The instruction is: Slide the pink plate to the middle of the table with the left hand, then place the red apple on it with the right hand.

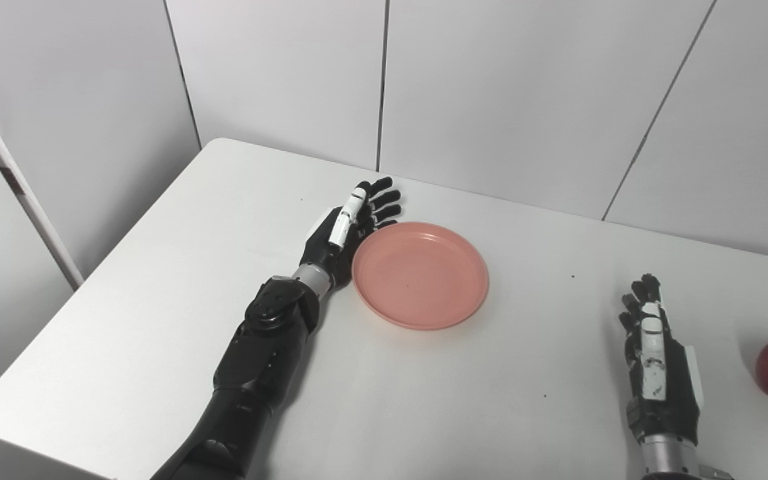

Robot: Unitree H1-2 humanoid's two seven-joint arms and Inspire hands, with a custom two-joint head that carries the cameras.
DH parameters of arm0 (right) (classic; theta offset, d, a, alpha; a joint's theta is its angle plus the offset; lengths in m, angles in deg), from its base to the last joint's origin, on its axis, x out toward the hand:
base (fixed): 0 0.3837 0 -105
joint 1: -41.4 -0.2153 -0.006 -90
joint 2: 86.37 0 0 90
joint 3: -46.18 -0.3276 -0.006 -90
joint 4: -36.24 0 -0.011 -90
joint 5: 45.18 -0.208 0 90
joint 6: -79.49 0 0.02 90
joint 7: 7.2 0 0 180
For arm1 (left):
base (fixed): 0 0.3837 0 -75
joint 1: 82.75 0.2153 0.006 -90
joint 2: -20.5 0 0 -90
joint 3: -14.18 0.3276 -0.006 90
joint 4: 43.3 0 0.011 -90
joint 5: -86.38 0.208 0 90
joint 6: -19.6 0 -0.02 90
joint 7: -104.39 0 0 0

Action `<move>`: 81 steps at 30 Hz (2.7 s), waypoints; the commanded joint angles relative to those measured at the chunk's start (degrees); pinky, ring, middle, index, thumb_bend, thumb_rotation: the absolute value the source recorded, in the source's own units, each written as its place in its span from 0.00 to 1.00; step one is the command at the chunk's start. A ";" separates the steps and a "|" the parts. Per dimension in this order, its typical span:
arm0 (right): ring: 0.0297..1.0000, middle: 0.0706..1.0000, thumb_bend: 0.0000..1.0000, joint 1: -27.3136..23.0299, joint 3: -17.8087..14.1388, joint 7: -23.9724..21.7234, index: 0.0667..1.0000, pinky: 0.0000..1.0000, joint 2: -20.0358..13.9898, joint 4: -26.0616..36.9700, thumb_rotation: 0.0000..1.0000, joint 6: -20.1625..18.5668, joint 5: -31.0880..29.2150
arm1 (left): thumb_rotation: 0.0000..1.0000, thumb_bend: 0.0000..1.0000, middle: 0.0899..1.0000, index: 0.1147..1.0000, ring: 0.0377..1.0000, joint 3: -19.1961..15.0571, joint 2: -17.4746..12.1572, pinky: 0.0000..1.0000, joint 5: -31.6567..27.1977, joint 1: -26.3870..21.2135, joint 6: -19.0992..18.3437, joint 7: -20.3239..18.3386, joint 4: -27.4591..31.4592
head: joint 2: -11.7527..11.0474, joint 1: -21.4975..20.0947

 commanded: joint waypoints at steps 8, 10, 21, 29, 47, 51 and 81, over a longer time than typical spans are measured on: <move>0.97 0.97 0.25 -0.82 0.41 0.56 0.97 1.00 0.59 2.90 1.00 -0.65 0.82 | 1.00 0.38 0.90 0.88 0.90 1.61 2.97 0.90 0.03 2.15 -5.41 -0.44 3.84 | 0.83 -1.57; 0.97 0.97 0.25 -0.87 0.40 0.72 0.97 0.98 0.81 2.94 1.00 -0.47 0.67 | 1.00 0.37 0.89 0.88 0.90 1.92 3.60 0.89 0.58 2.52 -5.82 0.08 4.55 | 1.01 -1.93; 0.96 0.96 0.26 -1.10 0.46 1.38 0.96 0.97 1.60 3.17 1.00 -0.84 1.37 | 1.00 0.37 0.88 0.87 0.88 2.92 7.11 0.87 3.45 3.53 -6.57 3.63 6.09 | 1.88 -4.42; 0.96 0.96 0.26 -1.09 0.66 2.03 0.97 0.99 2.39 4.36 1.00 -2.72 1.77 | 1.00 0.39 0.88 0.87 0.88 4.21 9.68 0.87 4.27 4.63 -7.07 4.46 8.19 | 2.65 -5.93; 0.96 0.96 0.23 -1.67 0.64 3.32 0.97 0.99 3.53 5.27 1.00 -3.72 2.44 | 1.00 0.38 0.89 0.87 0.89 8.36 10.95 0.88 6.14 7.45 -8.20 3.45 11.90 | 3.60 -9.48; 0.96 0.96 0.23 -1.94 0.48 3.78 0.97 0.97 3.43 5.16 1.00 -3.43 2.92 | 1.00 0.38 0.89 0.87 0.89 8.16 10.70 0.88 5.88 7.65 -8.22 3.42 11.97 | 3.81 -10.58; 0.93 0.93 0.38 -6.77 0.35 5.58 0.93 0.88 -3.51 20.49 1.00 -15.81 23.16 | 1.00 0.38 0.91 0.89 0.91 3.94 9.58 0.92 3.36 6.86 -2.81 0.20 6.39 | 2.76 -23.25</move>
